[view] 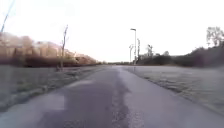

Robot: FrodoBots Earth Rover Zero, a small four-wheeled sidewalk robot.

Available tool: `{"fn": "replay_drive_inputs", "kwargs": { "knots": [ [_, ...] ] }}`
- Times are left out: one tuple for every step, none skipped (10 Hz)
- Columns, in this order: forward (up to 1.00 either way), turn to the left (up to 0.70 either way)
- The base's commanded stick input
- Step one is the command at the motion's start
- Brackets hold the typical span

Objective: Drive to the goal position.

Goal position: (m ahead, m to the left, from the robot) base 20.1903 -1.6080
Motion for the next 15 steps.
{"fn": "replay_drive_inputs", "kwargs": {
  "knots": [
    [1.00, 0.00],
    [1.00, 0.00],
    [1.00, 0.00],
    [1.00, 0.00],
    [1.00, 0.00],
    [1.00, 0.00],
    [1.00, 0.00],
    [1.00, 0.00],
    [1.00, 0.00],
    [1.00, 0.00],
    [1.00, 0.00],
    [1.00, 0.00],
    [1.00, 0.00],
    [1.00, 0.00],
    [1.00, 0.00]
  ]
}}
